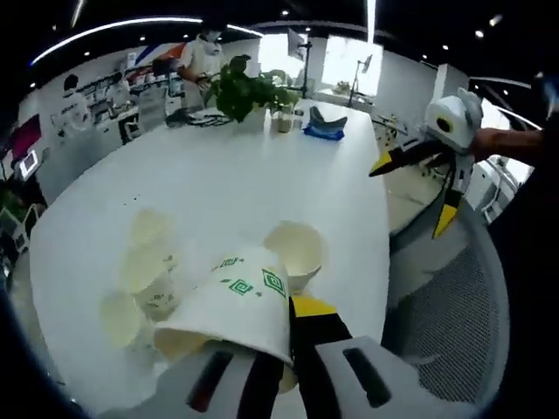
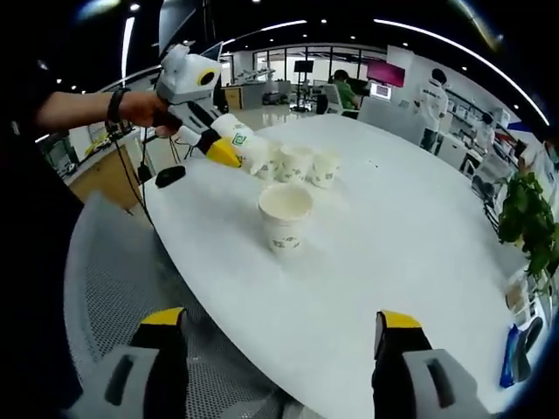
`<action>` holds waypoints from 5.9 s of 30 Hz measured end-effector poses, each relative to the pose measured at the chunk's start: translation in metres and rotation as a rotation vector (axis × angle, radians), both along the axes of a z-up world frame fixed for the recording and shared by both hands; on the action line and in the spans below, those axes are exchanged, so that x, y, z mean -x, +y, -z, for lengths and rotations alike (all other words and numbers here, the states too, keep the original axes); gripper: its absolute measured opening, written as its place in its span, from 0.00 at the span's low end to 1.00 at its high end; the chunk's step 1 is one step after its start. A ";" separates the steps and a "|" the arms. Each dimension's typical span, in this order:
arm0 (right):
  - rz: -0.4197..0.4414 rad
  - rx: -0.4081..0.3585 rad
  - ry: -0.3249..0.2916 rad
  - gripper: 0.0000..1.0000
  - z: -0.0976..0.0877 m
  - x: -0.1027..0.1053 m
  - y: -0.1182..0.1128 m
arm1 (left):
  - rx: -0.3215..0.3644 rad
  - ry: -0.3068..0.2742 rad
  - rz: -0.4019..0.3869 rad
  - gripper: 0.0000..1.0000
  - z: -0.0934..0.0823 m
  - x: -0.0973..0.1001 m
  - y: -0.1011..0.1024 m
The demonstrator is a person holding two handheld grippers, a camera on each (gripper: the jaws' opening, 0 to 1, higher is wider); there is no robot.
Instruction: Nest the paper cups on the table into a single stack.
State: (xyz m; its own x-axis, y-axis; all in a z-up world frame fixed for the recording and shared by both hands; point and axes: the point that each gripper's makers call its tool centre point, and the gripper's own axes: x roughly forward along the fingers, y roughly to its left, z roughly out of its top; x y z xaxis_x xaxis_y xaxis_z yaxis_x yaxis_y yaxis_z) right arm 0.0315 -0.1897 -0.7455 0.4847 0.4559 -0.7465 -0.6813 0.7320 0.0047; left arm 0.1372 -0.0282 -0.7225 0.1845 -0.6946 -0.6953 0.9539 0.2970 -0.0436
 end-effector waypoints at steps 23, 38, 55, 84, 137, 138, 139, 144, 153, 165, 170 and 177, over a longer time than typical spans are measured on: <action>0.025 -0.016 -0.030 0.91 -0.012 0.005 -0.003 | -0.321 -0.065 0.447 0.00 -0.003 0.002 -0.052; 0.053 -0.060 -0.061 0.91 -0.022 -0.003 0.004 | -0.497 -0.067 0.601 0.00 0.022 0.008 -0.054; 0.133 -0.144 -0.097 0.93 -0.033 0.000 -0.004 | -0.610 -0.063 0.732 0.00 0.039 0.008 -0.059; 0.130 -0.177 -0.093 0.93 -0.033 0.002 -0.011 | -0.721 -0.019 0.794 0.04 0.056 0.013 -0.051; 0.106 -0.147 -0.052 0.92 -0.021 0.006 -0.005 | -0.505 -0.017 0.568 0.38 -0.006 -0.012 -0.021; 0.106 -0.147 -0.052 0.92 -0.021 0.006 -0.004 | -0.505 -0.018 0.557 0.38 -0.006 -0.016 -0.016; 0.105 -0.146 -0.051 0.92 -0.020 0.005 -0.005 | -0.506 -0.019 0.544 0.39 -0.009 -0.017 -0.012; 0.100 -0.145 -0.051 0.92 -0.020 0.004 -0.003 | -0.508 -0.016 0.484 0.39 -0.009 -0.031 0.015; 0.099 -0.143 -0.047 0.92 -0.022 0.005 -0.001 | -0.481 0.022 0.360 0.39 -0.012 -0.059 0.054; 0.125 -0.139 -0.036 0.92 -0.018 0.009 -0.011 | -0.526 0.067 0.283 0.38 0.004 -0.092 0.087; 0.141 -0.138 -0.031 0.92 -0.018 0.012 -0.017 | -0.588 0.065 0.283 0.37 0.021 -0.100 0.095; 0.159 -0.130 -0.023 0.92 -0.017 0.013 -0.024 | -0.566 0.102 0.254 0.37 0.040 -0.108 0.086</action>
State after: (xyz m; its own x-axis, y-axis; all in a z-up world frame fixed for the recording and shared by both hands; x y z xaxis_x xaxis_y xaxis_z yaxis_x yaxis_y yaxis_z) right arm 0.0189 -0.2139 -0.7285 0.5744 0.4637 -0.6746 -0.5578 0.8248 0.0921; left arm 0.2456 0.0577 -0.7626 -0.0245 -0.2270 -0.9736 0.9971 0.0648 -0.0402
